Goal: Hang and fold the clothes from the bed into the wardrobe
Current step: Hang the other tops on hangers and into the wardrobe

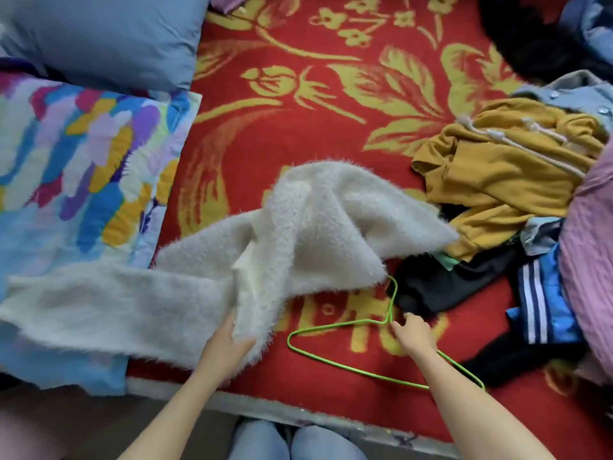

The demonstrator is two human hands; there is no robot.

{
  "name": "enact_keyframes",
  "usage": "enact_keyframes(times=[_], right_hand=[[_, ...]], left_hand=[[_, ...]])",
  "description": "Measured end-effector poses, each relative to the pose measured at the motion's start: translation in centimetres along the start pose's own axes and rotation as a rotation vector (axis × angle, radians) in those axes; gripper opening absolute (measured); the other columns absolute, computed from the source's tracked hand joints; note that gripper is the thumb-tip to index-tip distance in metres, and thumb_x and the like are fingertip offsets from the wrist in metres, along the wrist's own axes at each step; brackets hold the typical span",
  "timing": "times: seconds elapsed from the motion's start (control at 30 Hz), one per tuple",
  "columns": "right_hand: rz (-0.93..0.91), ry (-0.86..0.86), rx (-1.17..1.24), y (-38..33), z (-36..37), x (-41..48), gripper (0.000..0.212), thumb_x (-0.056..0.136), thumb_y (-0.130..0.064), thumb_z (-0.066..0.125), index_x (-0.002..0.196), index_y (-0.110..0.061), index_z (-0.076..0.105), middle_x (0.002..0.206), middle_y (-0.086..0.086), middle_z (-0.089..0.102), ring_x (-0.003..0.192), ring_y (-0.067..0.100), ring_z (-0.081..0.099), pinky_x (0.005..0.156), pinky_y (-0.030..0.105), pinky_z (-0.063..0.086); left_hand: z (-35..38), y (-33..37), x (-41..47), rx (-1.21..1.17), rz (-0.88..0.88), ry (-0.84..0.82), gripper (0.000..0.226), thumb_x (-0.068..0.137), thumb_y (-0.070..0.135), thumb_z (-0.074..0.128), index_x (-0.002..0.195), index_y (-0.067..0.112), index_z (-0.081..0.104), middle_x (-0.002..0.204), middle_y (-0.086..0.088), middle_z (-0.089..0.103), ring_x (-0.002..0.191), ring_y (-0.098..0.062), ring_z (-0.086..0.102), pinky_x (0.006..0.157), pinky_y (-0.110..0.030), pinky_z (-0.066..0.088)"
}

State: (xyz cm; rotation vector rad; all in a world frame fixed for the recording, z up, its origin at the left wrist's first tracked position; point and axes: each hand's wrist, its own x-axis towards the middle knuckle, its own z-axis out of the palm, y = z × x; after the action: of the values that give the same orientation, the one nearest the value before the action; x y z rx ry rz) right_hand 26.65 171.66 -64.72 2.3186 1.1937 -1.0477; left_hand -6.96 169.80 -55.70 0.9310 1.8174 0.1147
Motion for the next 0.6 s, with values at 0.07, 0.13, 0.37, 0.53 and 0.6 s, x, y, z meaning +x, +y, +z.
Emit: enact_keyframes(times=[0.07, 0.13, 0.37, 0.53, 0.6], right_hand=[[-0.033, -0.01, -0.065, 0.2, 1.3, 0.5, 0.041, 0.094, -0.036, 0.048, 0.123, -0.007, 0.05, 0.128, 0.013, 0.05, 0.12, 0.031, 0.049, 0.093, 0.037, 0.041], [-0.067, 0.027, -0.157, -0.1, 2.1, 0.7, 0.044, 0.093, -0.044, 0.047, 0.122, -0.01, 0.048, 0.126, 0.011, 0.051, 0.118, 0.03, 0.049, 0.095, 0.039, 0.04], [-0.08, 0.006, -0.196, -0.1, 0.6, 0.1, 0.056, 0.095, -0.058, 0.029, 0.109, -0.015, 0.062, 0.116, 0.011, 0.061, 0.111, 0.033, 0.054, 0.089, 0.036, 0.041], [-0.124, 0.025, -0.145, 1.1, -5.0, -2.2, 0.028, 0.087, -0.036, 0.046, 0.066, -0.018, 0.052, 0.082, 0.003, 0.061, 0.084, 0.027, 0.058, 0.068, 0.028, 0.038], [-0.214, 0.056, -0.233, 0.6, -8.3, -3.4, 0.035, 0.088, -0.036, 0.047, 0.058, -0.018, 0.043, 0.073, 0.001, 0.057, 0.075, 0.025, 0.053, 0.061, 0.028, 0.037]], left_hand=[[0.5, 0.1, 0.4, -0.044, -0.021, 0.01, 0.066, 0.089, 0.04, 0.059, 0.146, 0.018, 0.033, 0.142, -0.003, 0.046, 0.13, -0.022, 0.042, 0.108, -0.037, 0.033], [1.0, 0.5, 1.4, -0.069, -0.042, 0.046, 0.057, 0.097, 0.041, 0.043, 0.146, 0.015, 0.033, 0.147, -0.004, 0.039, 0.135, -0.022, 0.036, 0.11, -0.036, 0.027], [1.0, 3.1, 0.3, -0.124, 0.101, 0.289, 0.024, 0.097, 0.01, 0.048, 0.085, -0.001, 0.065, 0.077, -0.018, 0.062, 0.075, -0.03, 0.056, 0.065, -0.031, 0.04], [-1.0, 4.0, -1.4, -0.177, 0.225, 0.289, 0.034, 0.09, 0.002, 0.055, 0.059, 0.013, 0.054, 0.057, 0.003, 0.042, 0.056, -0.011, 0.036, 0.049, -0.011, 0.03], [-1.8, 4.3, -2.2, -0.222, 0.229, 0.269, 0.03, 0.087, -0.002, 0.059, 0.064, 0.018, 0.06, 0.062, 0.003, 0.052, 0.062, -0.011, 0.044, 0.056, -0.011, 0.035]])
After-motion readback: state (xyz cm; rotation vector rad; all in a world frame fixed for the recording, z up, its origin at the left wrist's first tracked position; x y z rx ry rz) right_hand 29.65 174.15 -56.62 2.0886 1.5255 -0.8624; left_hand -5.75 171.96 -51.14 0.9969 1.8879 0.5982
